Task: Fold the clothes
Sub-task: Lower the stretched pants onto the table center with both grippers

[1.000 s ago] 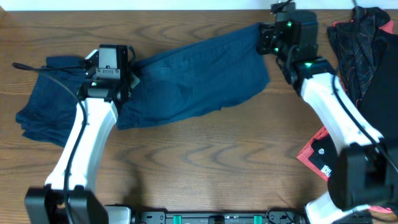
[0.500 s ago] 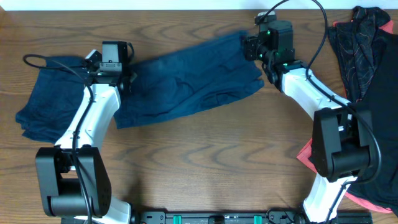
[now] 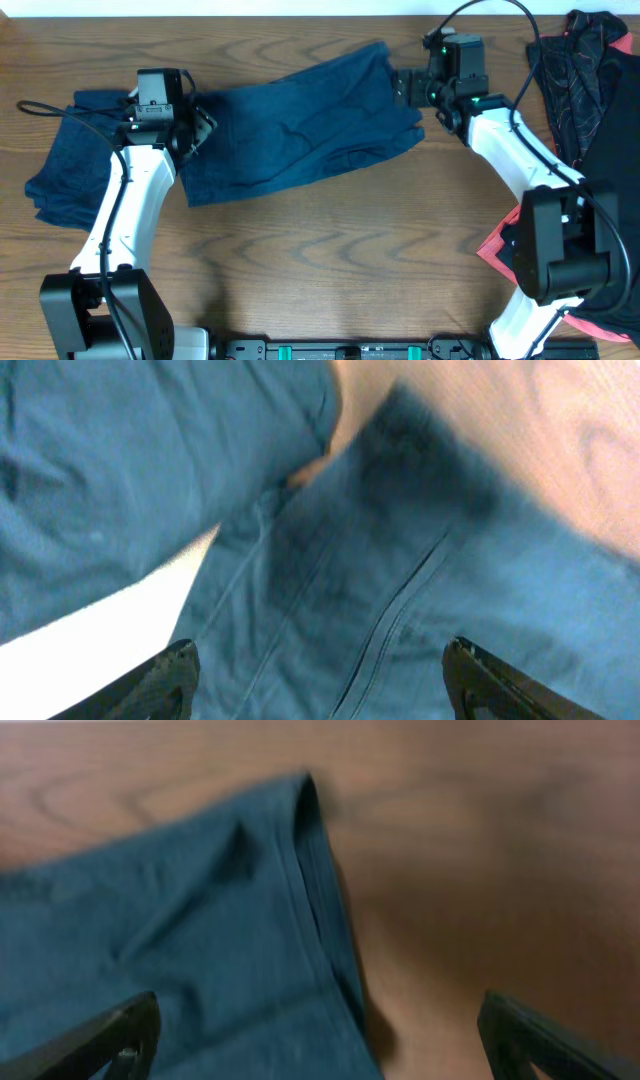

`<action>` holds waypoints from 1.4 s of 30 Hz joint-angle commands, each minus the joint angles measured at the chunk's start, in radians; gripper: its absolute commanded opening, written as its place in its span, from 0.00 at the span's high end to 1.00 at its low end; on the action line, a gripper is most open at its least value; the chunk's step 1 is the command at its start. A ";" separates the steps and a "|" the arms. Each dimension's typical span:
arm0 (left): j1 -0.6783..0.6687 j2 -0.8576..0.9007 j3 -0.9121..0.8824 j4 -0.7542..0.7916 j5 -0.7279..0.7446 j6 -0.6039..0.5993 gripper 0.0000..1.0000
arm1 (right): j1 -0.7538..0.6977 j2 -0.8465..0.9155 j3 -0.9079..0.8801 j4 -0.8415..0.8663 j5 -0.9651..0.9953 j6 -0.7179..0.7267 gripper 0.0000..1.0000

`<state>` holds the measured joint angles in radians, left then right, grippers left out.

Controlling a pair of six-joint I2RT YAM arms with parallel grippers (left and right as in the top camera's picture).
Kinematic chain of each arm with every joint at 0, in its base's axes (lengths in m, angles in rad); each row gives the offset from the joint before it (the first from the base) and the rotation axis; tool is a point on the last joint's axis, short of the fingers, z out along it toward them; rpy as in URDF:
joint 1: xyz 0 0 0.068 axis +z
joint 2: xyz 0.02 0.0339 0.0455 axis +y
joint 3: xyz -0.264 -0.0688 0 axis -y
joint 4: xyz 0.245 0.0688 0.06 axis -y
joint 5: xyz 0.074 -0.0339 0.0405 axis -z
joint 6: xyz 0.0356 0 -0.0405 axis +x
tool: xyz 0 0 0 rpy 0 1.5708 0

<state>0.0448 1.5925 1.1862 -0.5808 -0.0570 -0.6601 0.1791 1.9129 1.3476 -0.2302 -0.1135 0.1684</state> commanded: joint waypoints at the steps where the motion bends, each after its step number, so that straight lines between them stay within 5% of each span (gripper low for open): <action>1: 0.002 0.024 0.007 -0.018 0.035 0.040 0.22 | -0.011 -0.003 0.013 -0.070 0.026 0.043 0.01; 10: 0.002 0.166 0.007 -0.040 0.037 0.043 0.23 | -0.036 0.098 0.013 -0.096 -0.142 0.117 0.02; 18: 0.002 0.216 0.007 -0.071 0.050 0.043 0.23 | -0.029 0.168 0.013 -0.119 -0.150 0.146 0.18; 21: 0.000 0.216 0.007 -0.085 0.058 0.043 0.25 | -0.028 0.185 0.013 -0.129 -0.157 0.146 0.57; 24: -0.003 0.217 0.007 -0.109 0.084 0.043 0.48 | -0.031 0.188 0.013 -0.148 -0.146 0.146 0.99; 26: -0.011 0.217 0.007 -0.121 0.107 0.043 0.69 | -0.043 0.186 0.013 -0.173 -0.124 0.146 0.99; 32: -0.062 0.217 0.007 -0.174 0.213 0.109 0.85 | -0.133 0.151 0.013 -0.327 0.013 0.199 0.99; 42: -0.132 0.169 0.007 -0.276 0.360 0.151 0.85 | -0.318 -0.006 0.013 -0.496 0.142 0.174 0.99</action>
<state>-0.0814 1.7988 1.1862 -0.8631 0.2379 -0.5419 -0.1276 1.9800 1.3586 -0.7219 -0.0269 0.3489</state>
